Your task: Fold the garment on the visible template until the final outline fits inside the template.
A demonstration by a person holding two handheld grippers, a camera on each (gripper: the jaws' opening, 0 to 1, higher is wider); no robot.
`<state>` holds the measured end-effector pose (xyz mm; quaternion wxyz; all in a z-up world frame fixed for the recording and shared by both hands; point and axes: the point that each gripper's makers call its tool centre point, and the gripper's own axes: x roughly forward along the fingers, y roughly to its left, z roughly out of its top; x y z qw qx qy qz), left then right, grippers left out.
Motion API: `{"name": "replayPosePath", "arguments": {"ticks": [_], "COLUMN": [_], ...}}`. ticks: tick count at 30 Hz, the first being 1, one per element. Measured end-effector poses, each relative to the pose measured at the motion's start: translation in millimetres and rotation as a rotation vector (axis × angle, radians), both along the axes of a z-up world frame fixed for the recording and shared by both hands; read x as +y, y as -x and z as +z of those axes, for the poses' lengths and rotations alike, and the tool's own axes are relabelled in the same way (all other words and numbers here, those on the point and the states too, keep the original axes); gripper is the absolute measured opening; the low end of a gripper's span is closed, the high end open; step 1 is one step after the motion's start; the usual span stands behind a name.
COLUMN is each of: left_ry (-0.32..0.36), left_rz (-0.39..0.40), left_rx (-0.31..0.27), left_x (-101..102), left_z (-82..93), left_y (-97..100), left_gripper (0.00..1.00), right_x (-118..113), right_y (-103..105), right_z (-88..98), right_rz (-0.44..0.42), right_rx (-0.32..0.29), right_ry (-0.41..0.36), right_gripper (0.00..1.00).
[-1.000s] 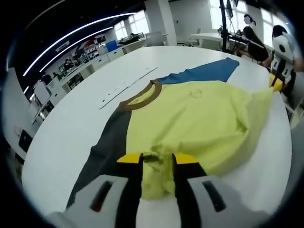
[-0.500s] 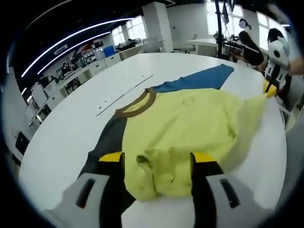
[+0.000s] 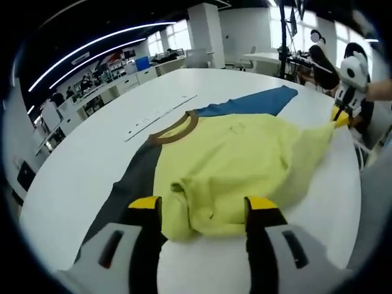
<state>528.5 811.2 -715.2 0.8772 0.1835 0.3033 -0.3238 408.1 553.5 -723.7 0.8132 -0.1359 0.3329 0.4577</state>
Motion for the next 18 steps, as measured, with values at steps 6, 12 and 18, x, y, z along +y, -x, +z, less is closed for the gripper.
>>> {"name": "replayPosePath", "arguments": {"ticks": [6, 12, 18], "left_ry": [0.027, 0.043, 0.099], "left_rz": [0.016, 0.029, 0.055], "left_rx": [0.016, 0.049, 0.112], "left_x": [5.2, 6.8, 3.3], "left_z": [1.1, -7.7, -18.9], "left_y": [12.4, 25.9, 38.1], "left_gripper": [0.48, 0.45, 0.31], "right_x": [0.1, 0.0, -0.4], "right_y": [0.2, 0.0, -0.4], "right_z": [-0.5, -0.3, 0.0], "right_rz": [-0.002, -0.003, -0.003], "right_rx": [0.000, 0.000, 0.000], "right_ry": [0.000, 0.000, 0.002], "right_gripper": [0.00, 0.00, 0.00]}}
